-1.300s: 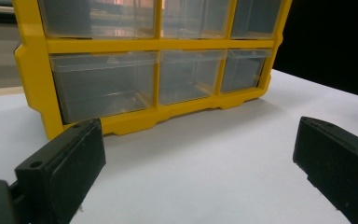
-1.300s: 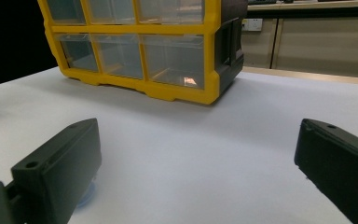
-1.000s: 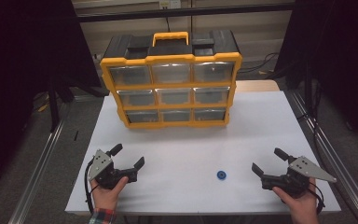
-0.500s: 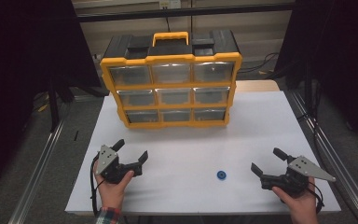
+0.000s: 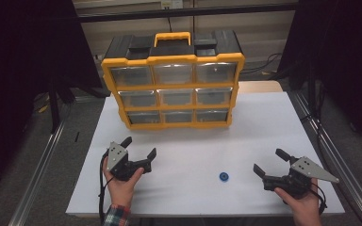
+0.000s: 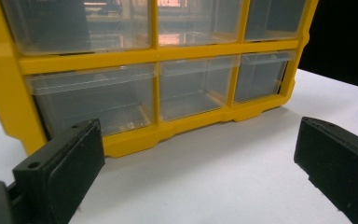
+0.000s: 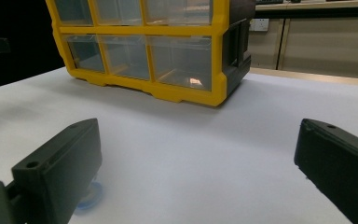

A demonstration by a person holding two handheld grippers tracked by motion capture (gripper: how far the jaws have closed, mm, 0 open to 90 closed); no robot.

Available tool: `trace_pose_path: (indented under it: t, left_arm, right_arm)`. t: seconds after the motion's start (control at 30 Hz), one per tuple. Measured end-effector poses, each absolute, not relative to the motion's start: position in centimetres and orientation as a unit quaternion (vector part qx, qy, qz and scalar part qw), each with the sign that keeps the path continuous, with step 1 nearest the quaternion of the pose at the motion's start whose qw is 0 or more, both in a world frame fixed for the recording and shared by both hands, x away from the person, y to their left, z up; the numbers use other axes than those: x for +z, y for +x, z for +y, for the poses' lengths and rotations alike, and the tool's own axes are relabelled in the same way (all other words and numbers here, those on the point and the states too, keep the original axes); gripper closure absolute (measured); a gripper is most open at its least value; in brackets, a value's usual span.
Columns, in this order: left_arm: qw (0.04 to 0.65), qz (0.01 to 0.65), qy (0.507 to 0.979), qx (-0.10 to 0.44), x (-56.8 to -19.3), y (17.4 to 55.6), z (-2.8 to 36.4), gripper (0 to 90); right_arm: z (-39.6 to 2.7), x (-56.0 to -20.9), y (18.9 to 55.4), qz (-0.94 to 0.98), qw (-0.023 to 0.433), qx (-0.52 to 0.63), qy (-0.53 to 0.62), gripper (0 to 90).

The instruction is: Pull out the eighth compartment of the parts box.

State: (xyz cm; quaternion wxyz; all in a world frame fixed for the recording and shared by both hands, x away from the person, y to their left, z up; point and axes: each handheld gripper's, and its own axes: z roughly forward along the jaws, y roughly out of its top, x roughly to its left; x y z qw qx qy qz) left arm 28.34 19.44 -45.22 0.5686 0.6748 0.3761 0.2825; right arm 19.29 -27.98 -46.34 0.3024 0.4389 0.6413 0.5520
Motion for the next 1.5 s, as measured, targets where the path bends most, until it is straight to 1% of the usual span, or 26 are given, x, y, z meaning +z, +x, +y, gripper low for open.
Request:
trace_pose_path:
  t: [0.53,0.73,0.9,0.93,1.5]
  left_arm:
    - [0.534,0.386,0.686,0.309,-45.4,29.8,16.3,1.7]
    - [0.536,0.395,0.676,0.315,-45.4,30.3,14.9,1.7]
    - [0.547,0.395,0.671,0.309,-45.5,30.6,14.2,2.1]
    - [0.540,0.394,0.674,0.314,-45.5,30.6,14.2,2.1]
    - [0.549,0.397,0.663,0.320,-45.2,31.8,11.8,3.0]
  right_arm:
    - [-28.0,-46.4,19.3,0.642,0.303,0.551,0.437,0.2]
    - [-28.0,-46.4,19.3,0.643,0.304,0.550,0.438,0.2]
    - [-28.0,-46.4,19.3,0.643,0.302,0.551,0.437,0.2]
    - [-28.0,-46.4,19.3,0.643,0.302,0.551,0.437,0.2]
    - [-28.2,-46.3,19.2,0.641,0.306,0.550,0.440,0.2]
